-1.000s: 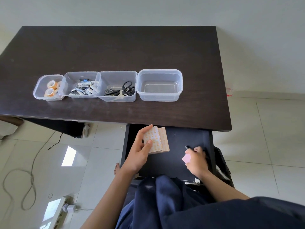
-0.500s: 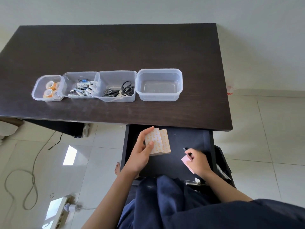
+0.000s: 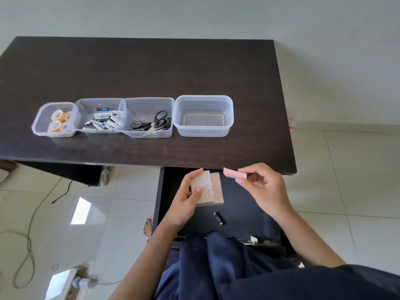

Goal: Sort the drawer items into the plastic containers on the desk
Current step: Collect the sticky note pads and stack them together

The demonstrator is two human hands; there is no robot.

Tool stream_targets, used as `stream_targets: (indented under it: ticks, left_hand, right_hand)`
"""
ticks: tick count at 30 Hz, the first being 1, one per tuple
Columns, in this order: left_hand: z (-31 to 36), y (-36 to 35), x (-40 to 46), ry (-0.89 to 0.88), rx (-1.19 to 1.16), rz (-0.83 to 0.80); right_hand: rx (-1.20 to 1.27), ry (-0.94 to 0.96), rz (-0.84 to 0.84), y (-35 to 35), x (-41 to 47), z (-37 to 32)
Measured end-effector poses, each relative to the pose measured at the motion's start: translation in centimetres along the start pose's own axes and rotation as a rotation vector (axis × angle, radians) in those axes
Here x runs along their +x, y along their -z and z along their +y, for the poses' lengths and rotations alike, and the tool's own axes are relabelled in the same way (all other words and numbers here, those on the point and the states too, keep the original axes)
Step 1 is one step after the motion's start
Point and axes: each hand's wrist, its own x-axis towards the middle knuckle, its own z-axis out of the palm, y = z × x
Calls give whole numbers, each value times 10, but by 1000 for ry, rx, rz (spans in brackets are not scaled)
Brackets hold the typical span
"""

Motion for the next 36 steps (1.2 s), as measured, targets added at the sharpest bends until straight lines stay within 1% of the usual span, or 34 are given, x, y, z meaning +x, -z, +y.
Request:
stream_targets:
  ticks: [2, 3, 5, 7, 12, 16, 19, 22, 25, 26, 30, 31, 36]
  left_hand:
    - [0, 0, 0, -6, -3, -4]
    - [0, 0, 0, -12, -6, -5]
    - [0, -1, -1, -32, -8, -6]
    - [1, -1, -2, -52, -5, -4]
    - [2, 0, -5, -99, -2, 11]
    - [2, 1, -6, -98, -27, 3]
    - [3, 1, -5, -94, -63, -3]
    - [3, 0, -4, -92, -91, -4]
    - [5, -2, -3, -85, -129, -9]
    - [5, -3, -3, -85, -142, -14]
    - [9, -7, -2, -91, -162, -30]
    - [10, -8, -1, -95, -158, -33]
    - [13, -10, 1, -83, -172, -40]
  right_hand:
    - [82, 65, -22, -2, 1, -13]
    - [84, 97, -42, -4, 1, -15]
    - [23, 159, -78, -10, 0, -12]
    - [-25, 170, -112, -18, -3, -5]
    - [18, 51, -192, -29, -14, 3]
    - [29, 25, -167, -32, -16, 3]
    - [82, -15, -158, -33, -14, 3]
    - [107, -99, -111, -33, -13, 2]
    - [206, -188, -60, -36, -12, 5]
    - [230, -203, -79, -38, -12, 5]
    - [298, -245, -254, -50, -14, 9]
    - [293, -242, -276, -53, -15, 11]
    - [249, -193, -262, -59, -18, 17]
